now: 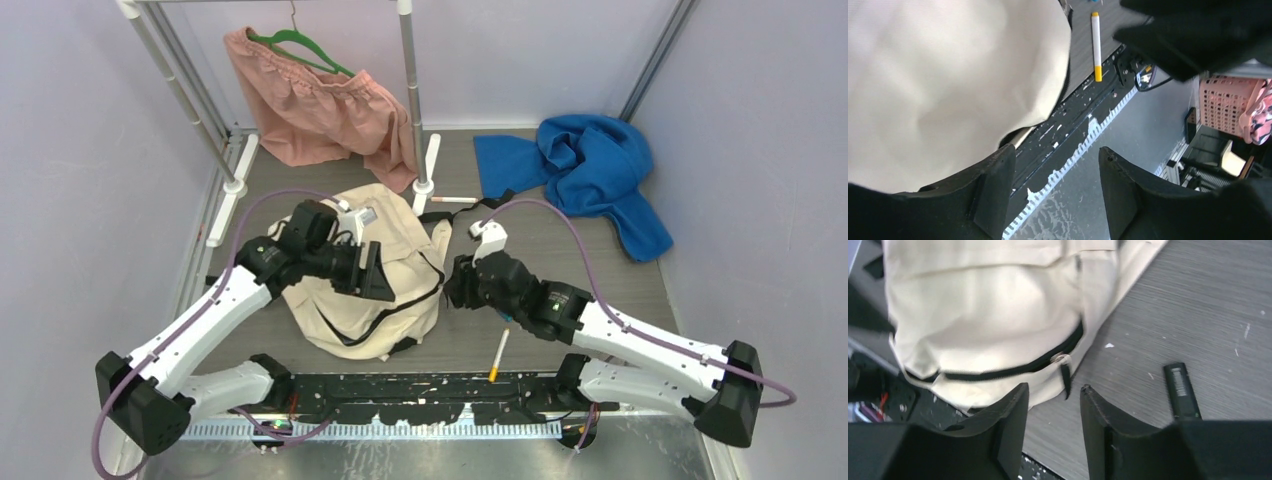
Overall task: Pack the student bag
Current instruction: Adjust the student bag at the center of the board.
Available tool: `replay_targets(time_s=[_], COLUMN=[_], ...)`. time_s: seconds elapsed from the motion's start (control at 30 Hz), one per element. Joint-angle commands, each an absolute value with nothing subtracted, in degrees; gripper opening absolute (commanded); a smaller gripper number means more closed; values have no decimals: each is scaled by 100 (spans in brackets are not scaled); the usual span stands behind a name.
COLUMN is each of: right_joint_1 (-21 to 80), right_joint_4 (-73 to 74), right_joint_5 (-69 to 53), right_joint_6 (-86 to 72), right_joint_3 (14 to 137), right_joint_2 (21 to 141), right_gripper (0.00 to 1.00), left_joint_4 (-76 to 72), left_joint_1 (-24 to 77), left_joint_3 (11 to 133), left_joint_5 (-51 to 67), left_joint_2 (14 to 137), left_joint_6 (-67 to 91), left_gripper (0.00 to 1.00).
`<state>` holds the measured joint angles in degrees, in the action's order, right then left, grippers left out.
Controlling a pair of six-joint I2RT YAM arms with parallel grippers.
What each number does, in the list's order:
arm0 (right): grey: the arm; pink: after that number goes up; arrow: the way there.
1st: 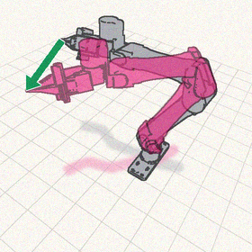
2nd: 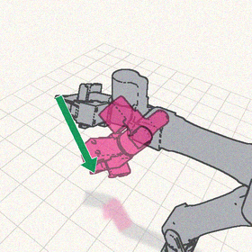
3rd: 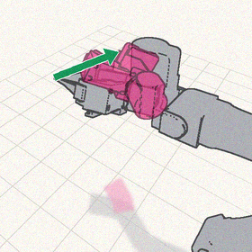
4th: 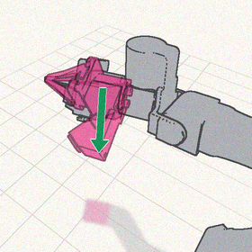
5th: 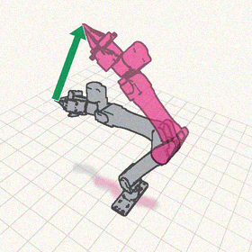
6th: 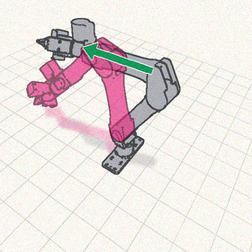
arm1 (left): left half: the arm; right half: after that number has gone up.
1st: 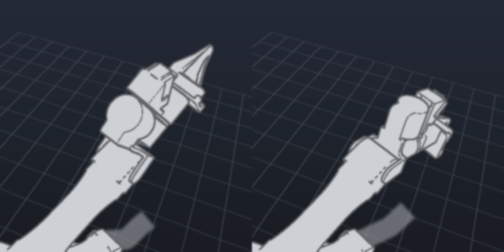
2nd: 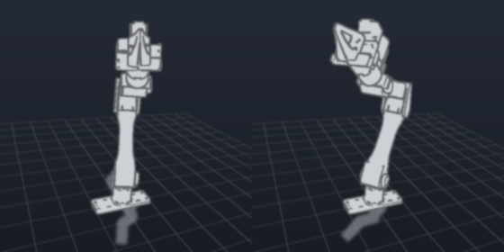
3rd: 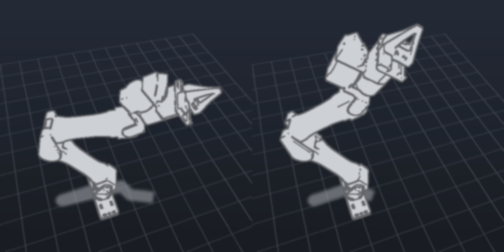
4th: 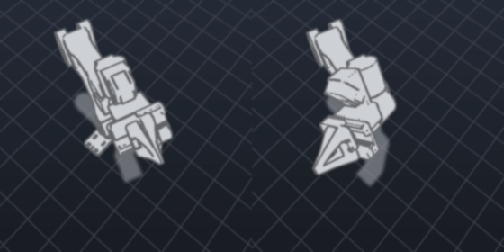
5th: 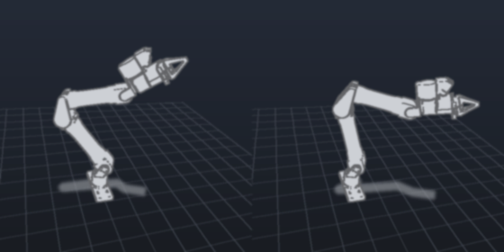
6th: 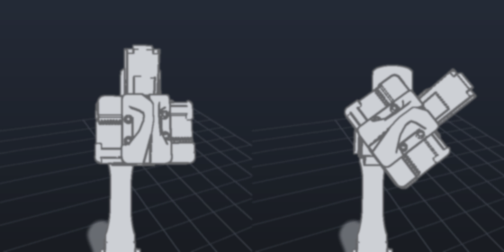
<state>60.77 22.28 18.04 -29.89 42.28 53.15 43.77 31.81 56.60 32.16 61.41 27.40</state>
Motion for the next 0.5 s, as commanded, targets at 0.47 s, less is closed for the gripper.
replay_targets(time_s=[0.47], right_joint_1=[4107], right_joint_4=[781], right_joint_5=[-1309], right_joint_6=[-4218], right_joint_3=[3489], right_joint_2=[5819], right_gripper=[54], left_joint_4=[3969], left_joint_1=[4650], left_joint_3=[7012], left_joint_5=[1971], left_joint_2=[7553], left_joint_6=[3187], left_gripper=[54])
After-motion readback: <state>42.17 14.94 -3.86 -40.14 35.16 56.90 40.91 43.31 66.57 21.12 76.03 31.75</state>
